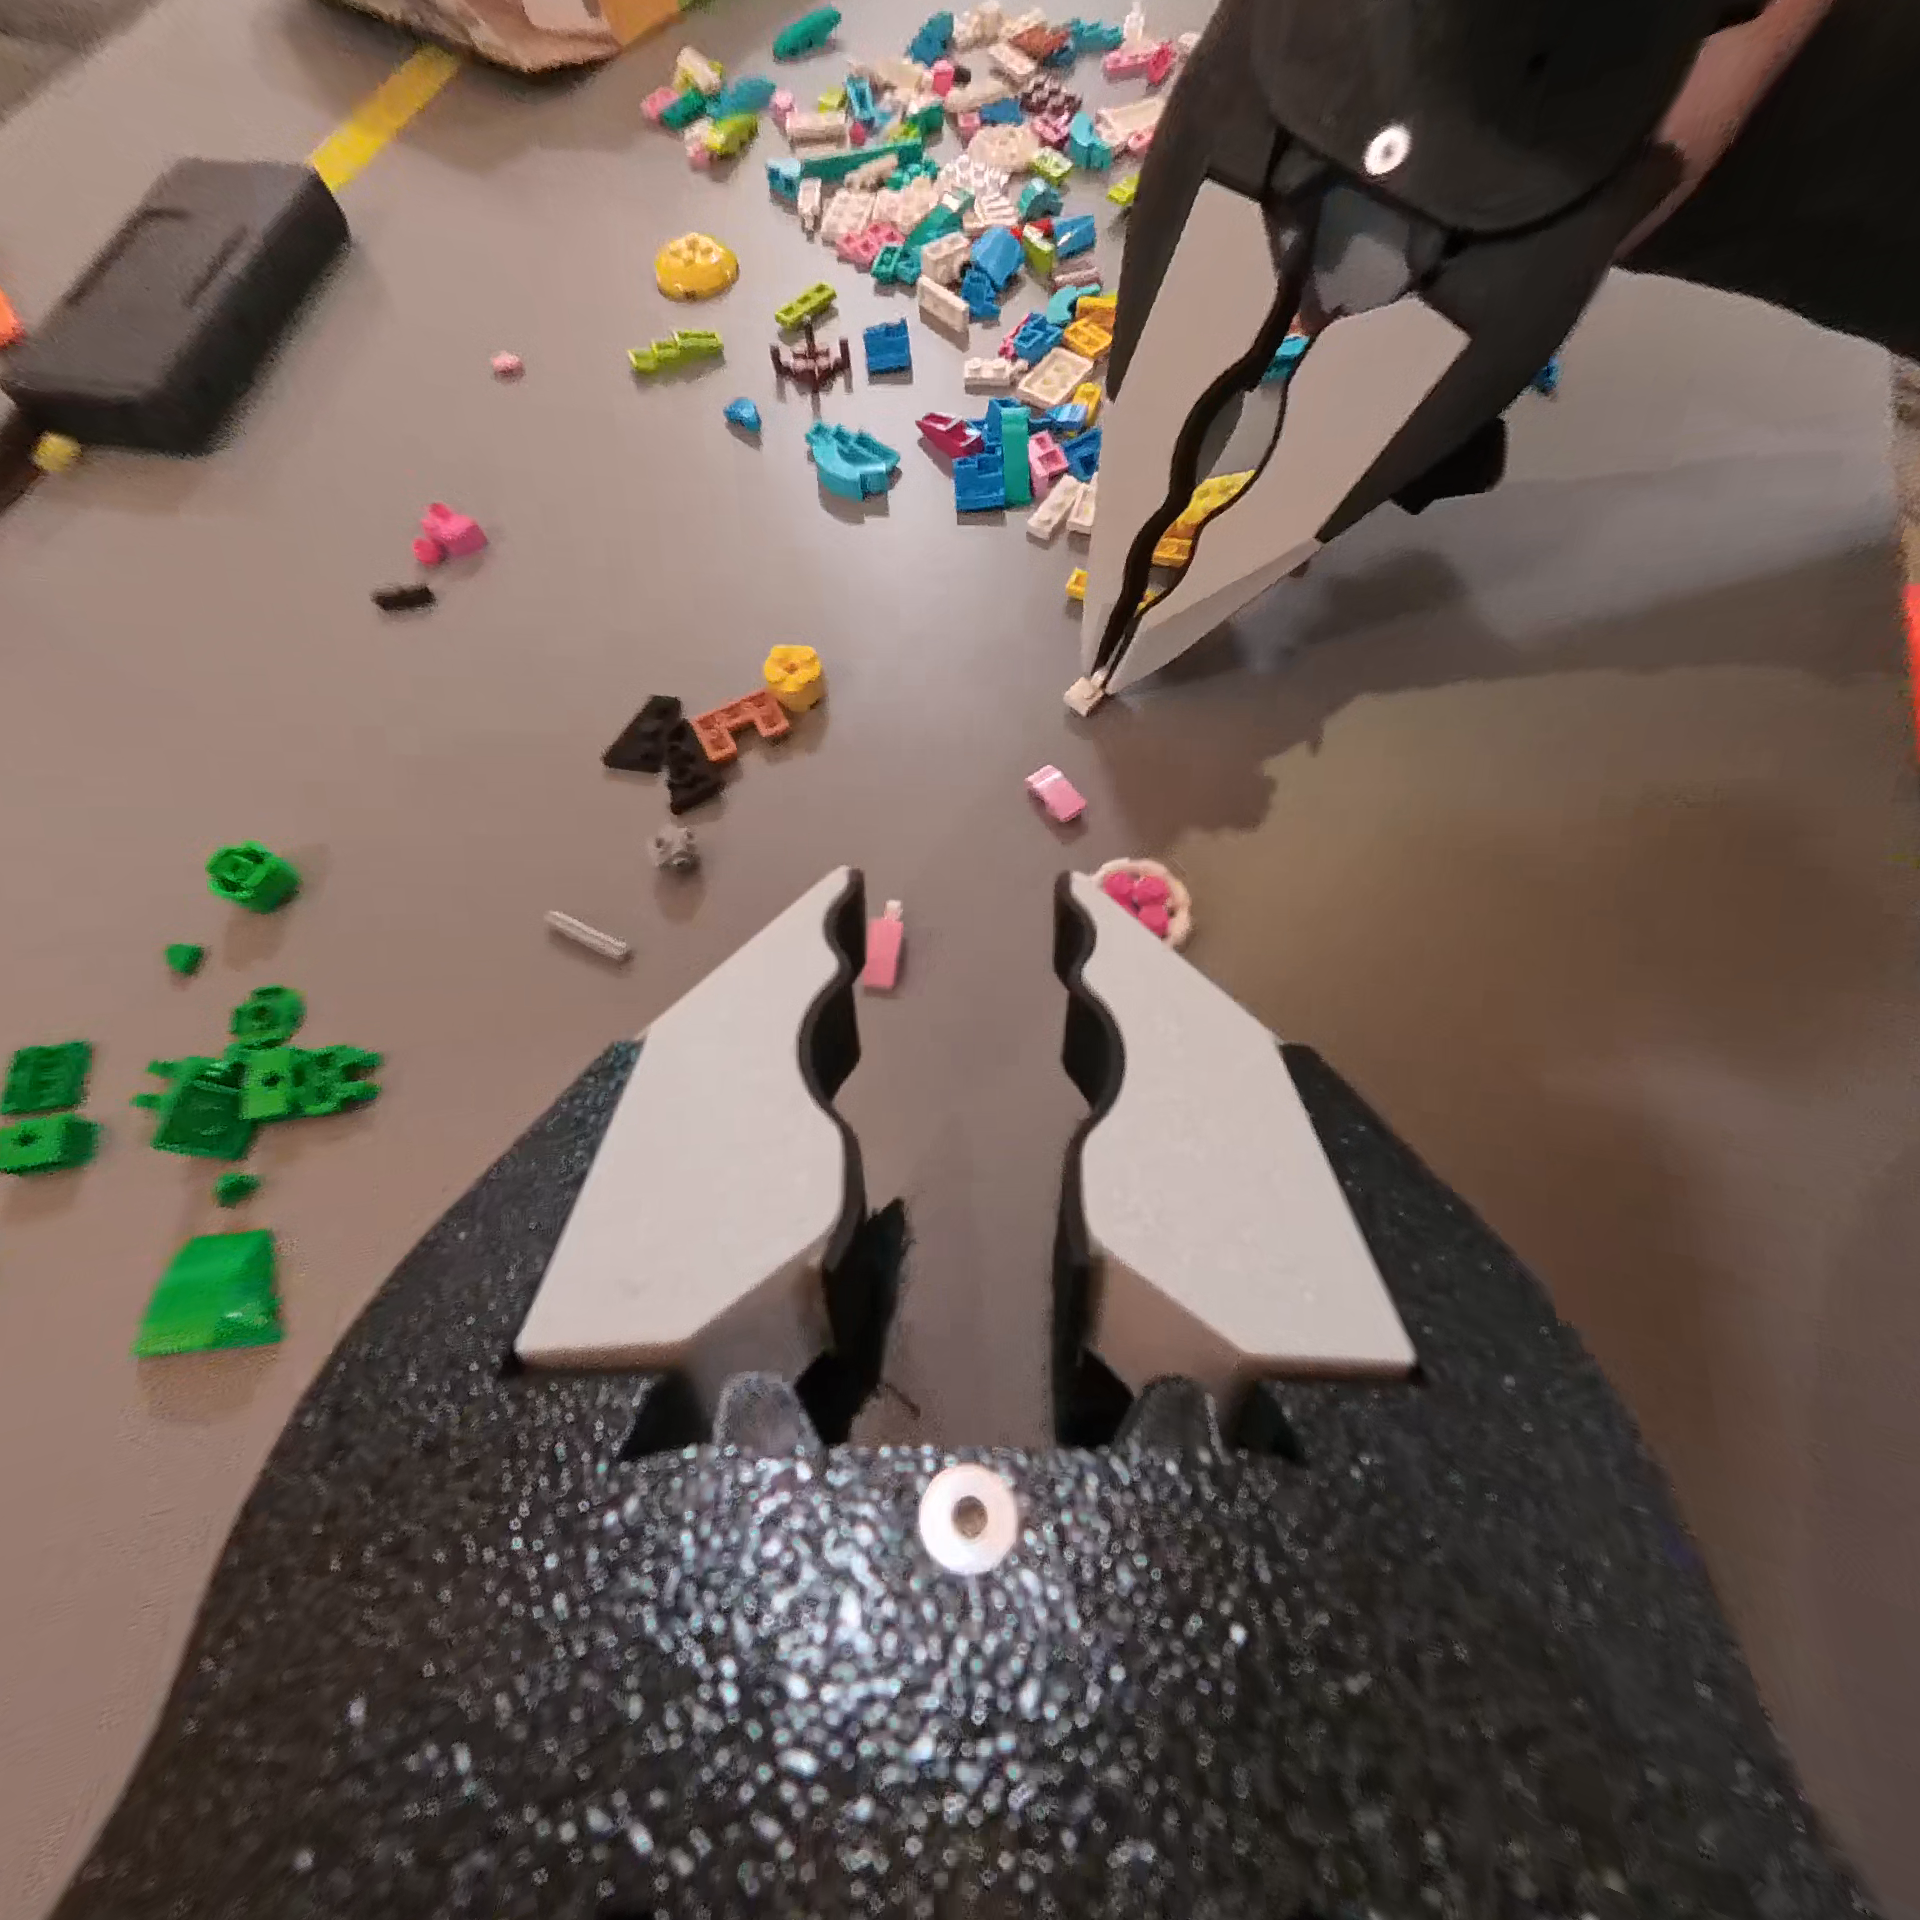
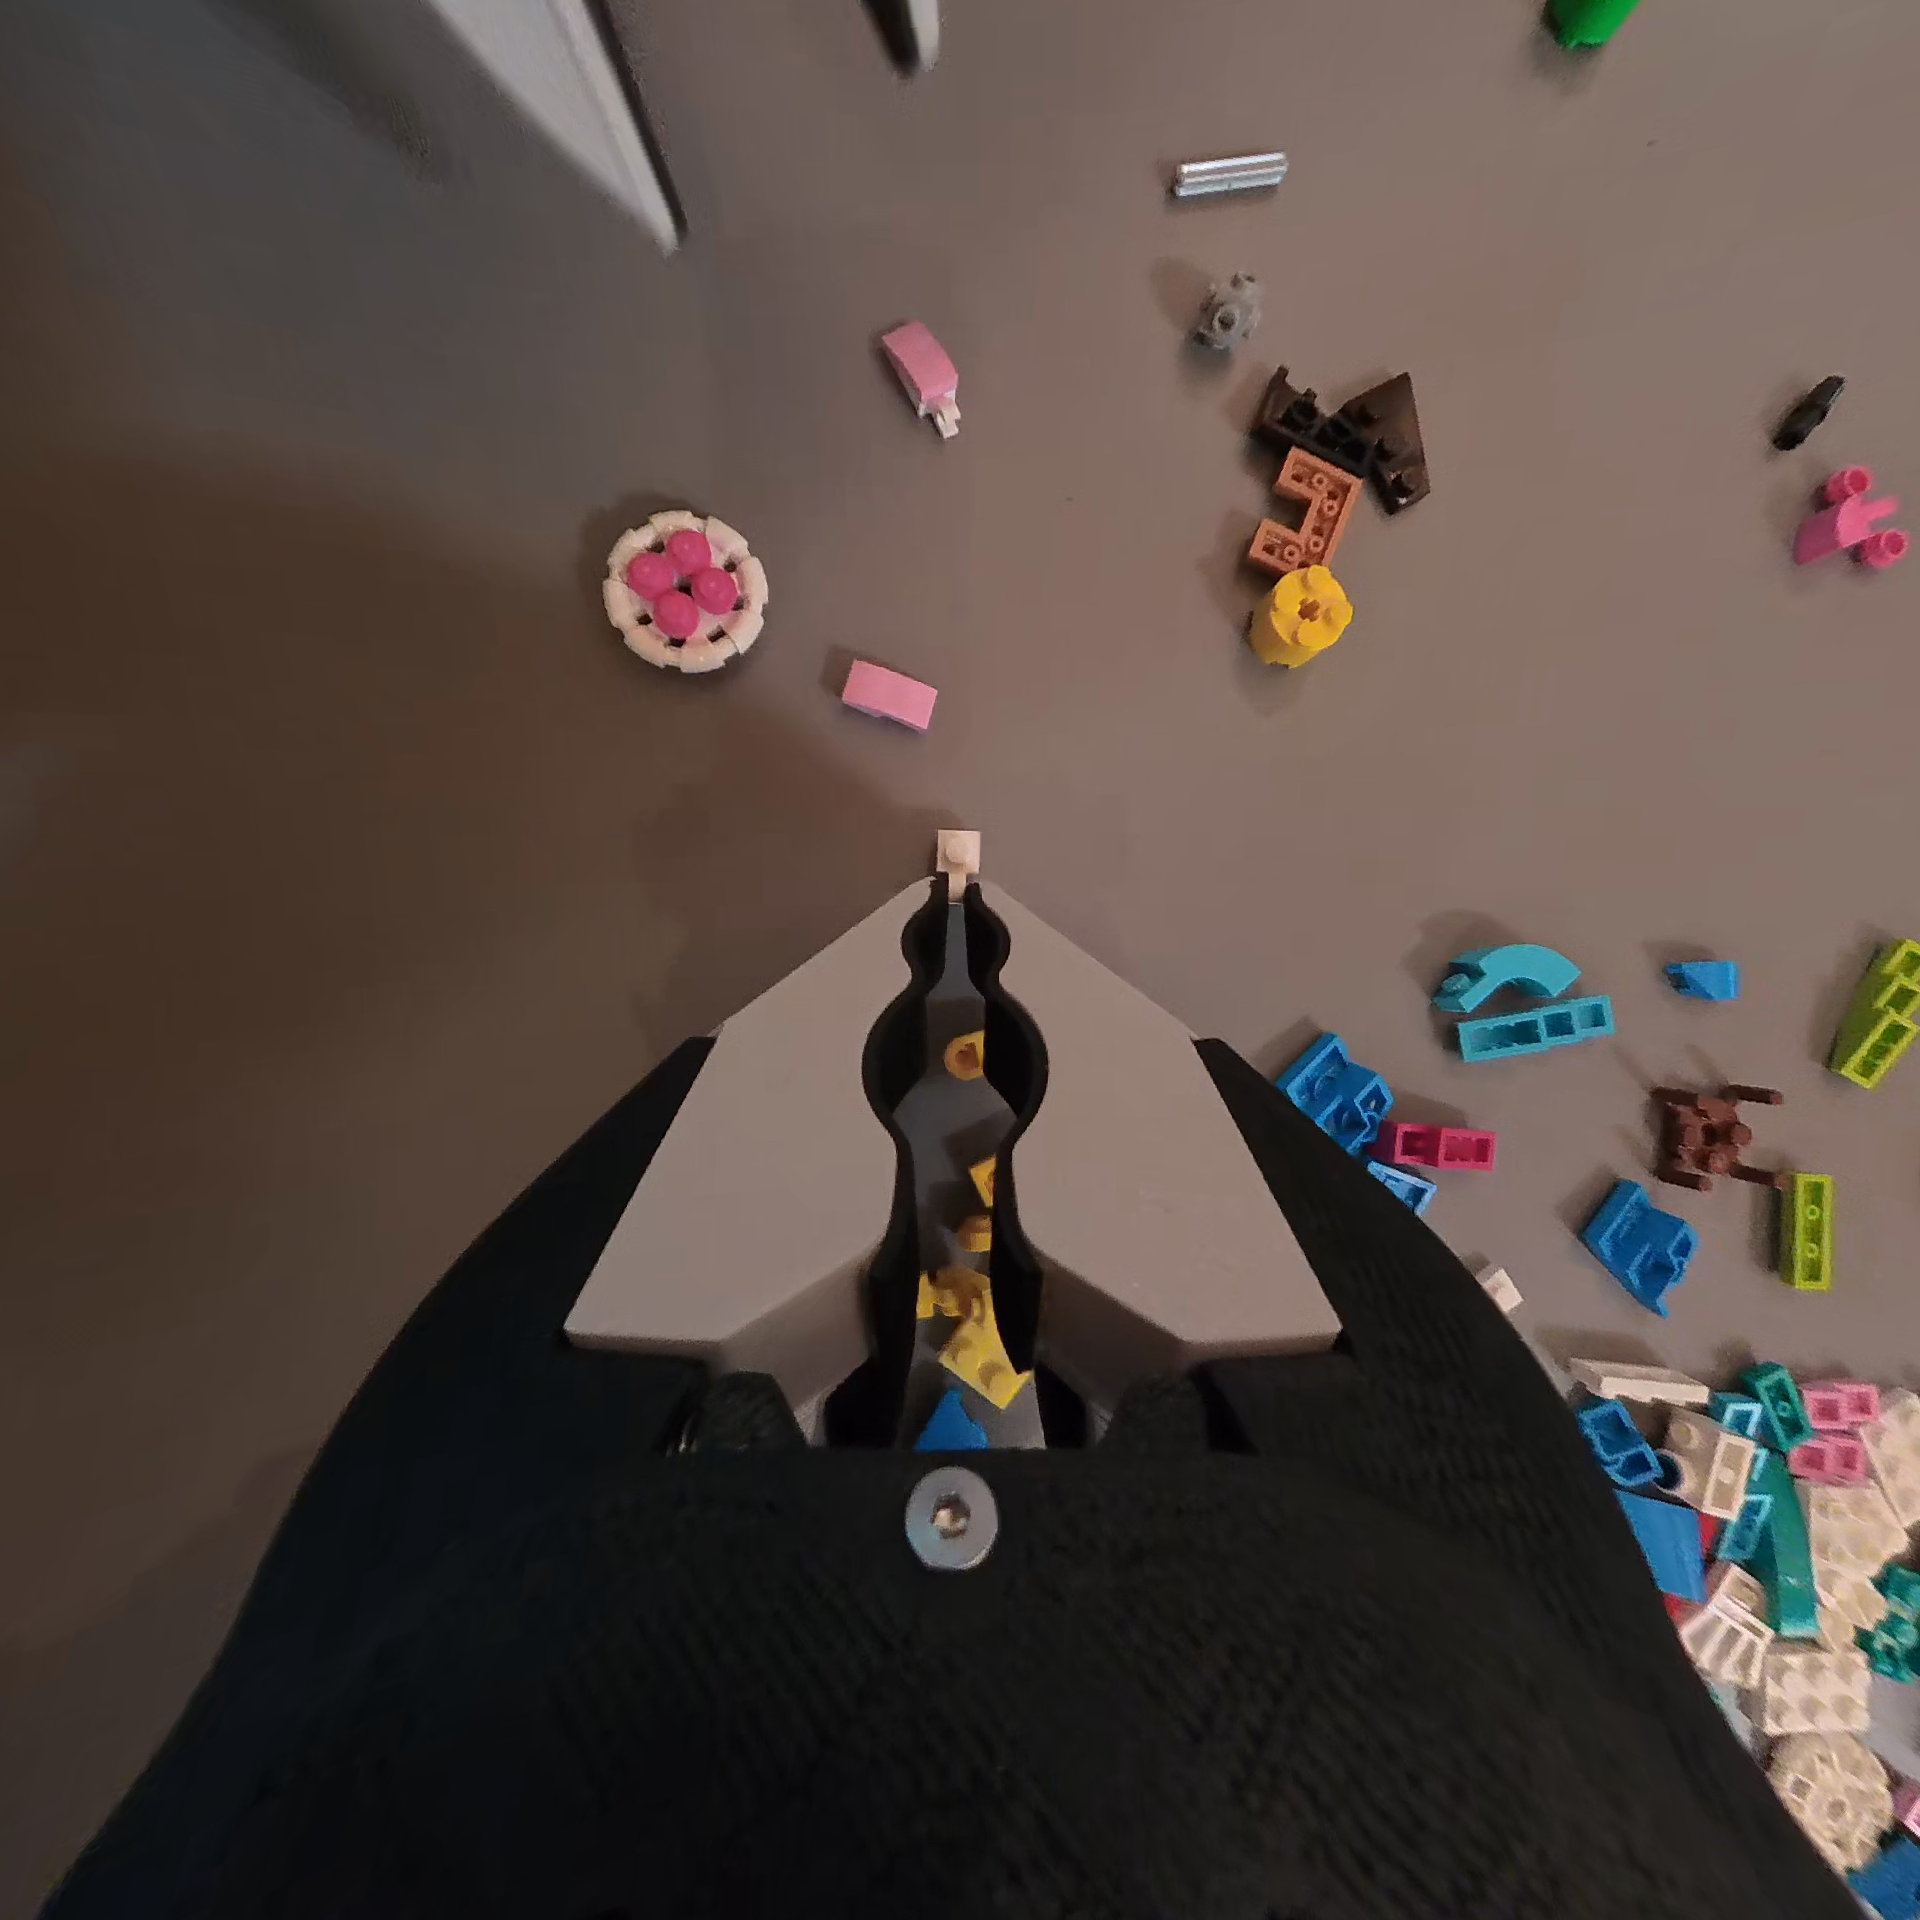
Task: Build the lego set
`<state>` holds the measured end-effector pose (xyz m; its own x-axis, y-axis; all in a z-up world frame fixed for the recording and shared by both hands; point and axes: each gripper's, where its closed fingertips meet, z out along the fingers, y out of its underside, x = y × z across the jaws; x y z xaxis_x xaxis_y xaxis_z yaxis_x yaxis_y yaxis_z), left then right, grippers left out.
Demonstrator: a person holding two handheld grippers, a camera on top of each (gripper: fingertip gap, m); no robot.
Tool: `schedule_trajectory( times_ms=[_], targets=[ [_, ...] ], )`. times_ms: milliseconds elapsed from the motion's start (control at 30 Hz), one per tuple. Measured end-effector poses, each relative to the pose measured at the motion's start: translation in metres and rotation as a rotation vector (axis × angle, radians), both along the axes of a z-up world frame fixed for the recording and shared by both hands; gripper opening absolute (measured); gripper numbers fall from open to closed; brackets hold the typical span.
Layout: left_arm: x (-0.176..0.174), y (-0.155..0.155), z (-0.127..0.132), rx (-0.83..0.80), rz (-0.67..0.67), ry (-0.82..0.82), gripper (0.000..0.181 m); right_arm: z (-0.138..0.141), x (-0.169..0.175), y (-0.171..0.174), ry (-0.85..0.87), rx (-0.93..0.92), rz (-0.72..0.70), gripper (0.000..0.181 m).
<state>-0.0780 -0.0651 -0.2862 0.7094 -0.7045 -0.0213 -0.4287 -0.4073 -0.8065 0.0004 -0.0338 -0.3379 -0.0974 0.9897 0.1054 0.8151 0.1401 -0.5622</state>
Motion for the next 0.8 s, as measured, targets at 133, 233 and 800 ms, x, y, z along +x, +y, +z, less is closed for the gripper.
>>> schedule_trajectory(
  times_ms=[133,233,800],
  targets=[
    [0.033,0.009,-0.002,-0.086,0.080,-0.128,0.027,0.002,0.000,-0.001,-0.002,0.004,0.009,0.002],
    [0.045,0.012,-0.014,-0.145,0.097,-0.053,0.026,0.001,0.001,-0.004,-0.012,-0.003,0.030,0.002],
    [0.049,0.019,-0.054,-0.244,0.078,0.233,0.005,0.003,-0.003,-0.007,0.028,-0.016,0.096,0.002]
  ],
)
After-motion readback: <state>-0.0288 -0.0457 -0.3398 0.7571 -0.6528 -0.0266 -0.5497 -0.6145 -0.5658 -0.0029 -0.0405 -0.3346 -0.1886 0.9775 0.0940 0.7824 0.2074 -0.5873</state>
